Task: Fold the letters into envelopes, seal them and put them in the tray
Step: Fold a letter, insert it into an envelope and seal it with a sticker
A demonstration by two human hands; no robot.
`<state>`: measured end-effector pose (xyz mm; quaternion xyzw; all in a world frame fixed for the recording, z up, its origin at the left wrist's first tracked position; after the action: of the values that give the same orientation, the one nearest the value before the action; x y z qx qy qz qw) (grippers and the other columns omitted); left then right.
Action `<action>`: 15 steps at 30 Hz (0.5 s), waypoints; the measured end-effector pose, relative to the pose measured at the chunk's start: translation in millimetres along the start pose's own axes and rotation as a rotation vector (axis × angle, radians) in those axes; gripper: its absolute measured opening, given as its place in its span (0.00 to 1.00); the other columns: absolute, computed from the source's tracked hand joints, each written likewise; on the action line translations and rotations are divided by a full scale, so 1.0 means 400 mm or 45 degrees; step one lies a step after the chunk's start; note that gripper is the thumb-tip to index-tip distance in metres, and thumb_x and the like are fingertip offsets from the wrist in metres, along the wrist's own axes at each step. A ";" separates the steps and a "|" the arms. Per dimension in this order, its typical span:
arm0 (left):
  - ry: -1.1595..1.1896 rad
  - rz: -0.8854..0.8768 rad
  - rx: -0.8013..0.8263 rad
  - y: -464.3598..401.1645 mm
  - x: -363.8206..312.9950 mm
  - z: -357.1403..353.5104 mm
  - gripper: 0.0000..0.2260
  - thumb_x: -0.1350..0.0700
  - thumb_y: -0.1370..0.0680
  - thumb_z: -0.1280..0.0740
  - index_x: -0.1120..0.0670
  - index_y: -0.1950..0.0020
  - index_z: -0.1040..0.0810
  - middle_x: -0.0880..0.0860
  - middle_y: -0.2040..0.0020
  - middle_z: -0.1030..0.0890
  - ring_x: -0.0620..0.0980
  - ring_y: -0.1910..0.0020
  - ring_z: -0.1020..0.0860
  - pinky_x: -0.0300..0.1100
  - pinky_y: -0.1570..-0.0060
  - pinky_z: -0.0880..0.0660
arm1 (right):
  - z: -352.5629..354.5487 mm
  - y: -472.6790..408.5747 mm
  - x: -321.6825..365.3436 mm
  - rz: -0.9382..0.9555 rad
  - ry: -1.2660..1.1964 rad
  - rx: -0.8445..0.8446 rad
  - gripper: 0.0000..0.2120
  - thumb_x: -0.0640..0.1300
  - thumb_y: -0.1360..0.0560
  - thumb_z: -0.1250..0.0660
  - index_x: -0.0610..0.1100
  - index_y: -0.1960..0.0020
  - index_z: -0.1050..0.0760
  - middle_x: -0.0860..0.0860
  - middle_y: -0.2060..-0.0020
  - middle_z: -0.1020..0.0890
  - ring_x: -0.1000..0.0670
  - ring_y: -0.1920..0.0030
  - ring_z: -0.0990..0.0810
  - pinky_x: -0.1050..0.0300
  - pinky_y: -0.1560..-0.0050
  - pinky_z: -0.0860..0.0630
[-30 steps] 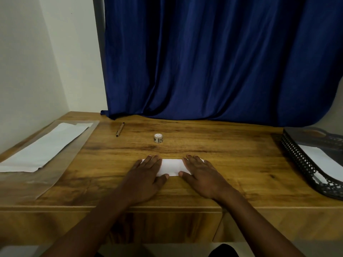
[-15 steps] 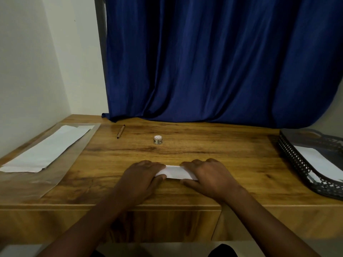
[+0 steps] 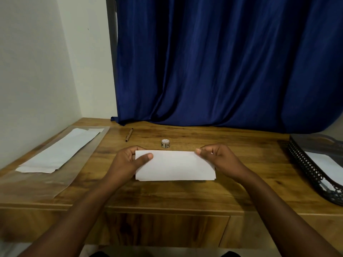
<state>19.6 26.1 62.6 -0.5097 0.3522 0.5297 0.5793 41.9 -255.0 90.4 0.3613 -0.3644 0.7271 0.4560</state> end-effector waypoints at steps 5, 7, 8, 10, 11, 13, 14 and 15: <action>0.136 0.061 -0.027 0.005 0.025 -0.014 0.06 0.54 0.21 0.29 0.55 0.47 0.18 0.47 0.58 0.13 0.48 0.59 0.14 0.39 0.72 0.21 | -0.038 -0.011 -0.051 -0.085 -0.165 -0.006 0.08 0.44 0.21 0.30 0.40 0.49 0.14 0.45 0.56 0.11 0.48 0.57 0.13 0.59 0.59 0.20; 0.203 0.079 0.008 0.007 0.032 -0.020 0.07 0.56 0.21 0.28 0.57 0.46 0.19 0.52 0.56 0.13 0.54 0.60 0.14 0.44 0.74 0.20 | -0.041 -0.017 -0.063 -0.098 -0.191 -0.044 0.06 0.42 0.22 0.29 0.42 0.51 0.14 0.47 0.56 0.11 0.51 0.57 0.13 0.61 0.60 0.19; 0.218 0.087 0.033 0.008 0.035 -0.023 0.08 0.57 0.22 0.27 0.57 0.45 0.19 0.53 0.55 0.13 0.55 0.60 0.14 0.45 0.75 0.20 | -0.041 -0.019 -0.068 -0.095 -0.192 -0.056 0.05 0.42 0.22 0.29 0.43 0.52 0.14 0.48 0.57 0.11 0.51 0.58 0.13 0.61 0.60 0.19; 0.212 0.102 0.074 0.008 0.038 -0.027 0.11 0.59 0.24 0.25 0.59 0.44 0.20 0.54 0.54 0.13 0.56 0.60 0.14 0.46 0.75 0.21 | -0.041 -0.020 -0.078 -0.100 -0.199 -0.071 0.05 0.42 0.22 0.28 0.43 0.52 0.14 0.47 0.57 0.11 0.49 0.56 0.13 0.57 0.57 0.19; 0.196 0.103 0.080 0.008 0.039 -0.028 0.11 0.59 0.24 0.25 0.59 0.44 0.20 0.53 0.55 0.13 0.55 0.59 0.14 0.46 0.75 0.21 | -0.042 -0.021 -0.083 -0.105 -0.200 -0.071 0.06 0.43 0.22 0.28 0.42 0.52 0.14 0.46 0.56 0.11 0.45 0.55 0.13 0.54 0.55 0.19; 0.152 0.107 0.067 0.004 0.041 -0.023 0.10 0.59 0.23 0.26 0.59 0.44 0.19 0.51 0.56 0.13 0.52 0.59 0.14 0.46 0.74 0.19 | -0.044 -0.021 -0.091 -0.113 -0.174 -0.034 0.08 0.44 0.22 0.28 0.39 0.50 0.14 0.44 0.55 0.12 0.38 0.52 0.14 0.49 0.54 0.20; 0.124 0.110 0.058 0.002 0.043 -0.019 0.09 0.58 0.23 0.26 0.58 0.44 0.19 0.51 0.56 0.13 0.51 0.59 0.14 0.47 0.73 0.19 | -0.046 -0.023 -0.090 -0.121 -0.128 0.011 0.09 0.46 0.21 0.28 0.40 0.50 0.14 0.43 0.55 0.12 0.36 0.52 0.15 0.47 0.55 0.21; 0.092 0.110 0.054 0.000 0.043 -0.015 0.09 0.57 0.23 0.26 0.57 0.44 0.19 0.51 0.55 0.13 0.50 0.58 0.14 0.47 0.72 0.18 | -0.047 -0.025 -0.087 -0.124 -0.060 0.068 0.09 0.47 0.21 0.28 0.41 0.50 0.14 0.44 0.56 0.12 0.35 0.52 0.15 0.45 0.55 0.21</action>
<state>23.8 24.7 45.1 -0.5002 0.4058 0.5281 0.5534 58.6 -249.7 53.5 0.4079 -0.3374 0.7048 0.4724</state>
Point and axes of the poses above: each hand's wrist, its own y-axis away from the middle knuckle, its own z-axis out of the back of the hand, x = y × z, the point moved 5 cm from there along -y, towards the middle knuckle
